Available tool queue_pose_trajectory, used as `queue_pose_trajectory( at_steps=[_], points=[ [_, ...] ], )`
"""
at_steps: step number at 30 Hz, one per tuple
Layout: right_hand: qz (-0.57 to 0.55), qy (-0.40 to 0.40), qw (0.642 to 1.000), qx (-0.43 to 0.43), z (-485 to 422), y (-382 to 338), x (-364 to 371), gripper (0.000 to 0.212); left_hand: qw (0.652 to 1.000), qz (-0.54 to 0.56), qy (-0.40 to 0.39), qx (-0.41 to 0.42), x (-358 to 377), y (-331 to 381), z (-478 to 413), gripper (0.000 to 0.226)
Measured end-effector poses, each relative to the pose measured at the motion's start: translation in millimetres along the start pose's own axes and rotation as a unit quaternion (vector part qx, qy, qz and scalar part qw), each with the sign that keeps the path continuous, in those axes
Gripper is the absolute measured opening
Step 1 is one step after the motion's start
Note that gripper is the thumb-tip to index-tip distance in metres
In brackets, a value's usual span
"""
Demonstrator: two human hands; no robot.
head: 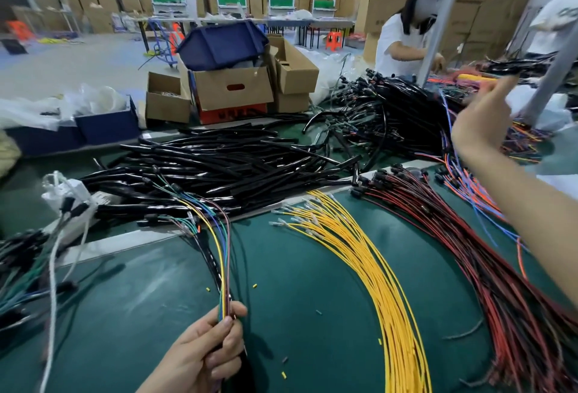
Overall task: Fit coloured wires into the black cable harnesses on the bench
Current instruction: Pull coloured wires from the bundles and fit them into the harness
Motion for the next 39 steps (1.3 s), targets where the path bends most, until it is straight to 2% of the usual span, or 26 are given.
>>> queue_pose_trajectory(
  at_steps=[3, 4, 6, 7, 9, 10, 11, 13, 15, 17, 19, 22, 24, 26, 28, 31, 35, 37, 39],
  points=[
    [-0.153, 0.055, 0.978, -0.129, 1, -61, -17, 0.021, 0.998, -0.034, 0.043, 0.002, 0, 0, -2, 0.046],
    [-0.207, 0.067, 0.964, -0.152, 5, -81, -24, 0.016, 0.997, -0.049, 0.068, 0.001, -3, -3, -2, 0.045],
    [-0.335, 0.051, 0.931, -0.139, 20, -115, -36, 0.021, 0.99, -0.059, 0.127, 0.027, -10, -4, 3, 0.048],
    [-0.395, 0.016, 0.912, -0.106, 30, -130, -40, 0.022, 0.983, -0.059, 0.169, 0.039, -9, -4, 3, 0.048],
    [-0.474, -0.106, 0.874, 0.002, 55, -154, -46, 0.015, 0.976, -0.063, 0.202, 0.045, 2, -5, 3, 0.037],
    [-0.505, -0.174, 0.843, 0.06, 71, -165, -49, 0.013, 0.976, -0.067, 0.204, 0.037, 7, -5, 3, 0.02],
    [-0.53, -0.237, 0.806, 0.112, 88, -174, -51, 0.014, 0.975, -0.081, 0.203, 0.033, 13, -5, 3, 0.012],
    [-0.55, -0.339, 0.737, 0.197, 130, -185, -52, 0.017, 0.974, -0.11, 0.196, 0.015, 15, -4, 6, 0.048],
    [-0.555, -0.429, 0.652, 0.288, 175, -190, -52, 0.021, 0.977, -0.08, 0.196, 0.007, 16, -2, 6, 0.064],
    [-0.555, -0.488, 0.558, 0.379, 212, -196, -51, 0.024, 0.982, -0.04, 0.184, 0.011, 18, 2, 5, 0.064],
    [-0.558, -0.499, 0.499, 0.436, 236, -197, -48, 0.033, 0.981, -0.044, 0.187, 0.009, 20, 1, 5, 0.061],
    [-0.545, -0.499, 0.479, 0.474, 251, -193, -43, 0.042, 0.978, -0.077, 0.192, -0.004, 18, 0, 8, 0.068],
    [-0.559, -0.487, 0.471, 0.478, 247, -194, -41, 0.033, 0.976, -0.1, 0.192, -0.001, 17, 1, 9, 0.066],
    [-0.595, -0.459, 0.47, 0.464, 233, -197, -41, 0.021, 0.973, -0.128, 0.192, 0.005, 20, 1, 11, 0.044],
    [-0.624, -0.436, 0.467, 0.449, 213, -202, -40, 0.02, 0.961, -0.166, 0.22, 0.007, 22, 1, 9, 0.023],
    [-0.656, -0.429, 0.449, 0.428, 192, -209, -41, 0.022, 0.949, -0.19, 0.252, 0.018, 22, -2, 9, 0.028],
    [-0.661, -0.451, 0.438, 0.409, 187, -214, -34, 0.02, 0.943, -0.237, 0.232, -0.005, 26, -3, 11, 0.025],
    [-0.632, -0.469, 0.443, 0.431, 193, -214, -22, 0.014, 0.946, -0.242, 0.213, -0.016, 28, -2, 11, 0.029],
    [-0.601, -0.487, 0.412, 0.481, 201, -211, -10, 0.018, 0.954, -0.229, 0.193, -0.018, 30, -2, 12, 0.025]
  ],
)
Point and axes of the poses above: each hand's wrist, its own z-axis away from the middle knuckle, its own x-axis out of the palm, y = z × x, the point moved 1 cm from there along -z, towards the middle knuckle, and after that the axes turned 6 degrees about -x, right-handed, at the moved point
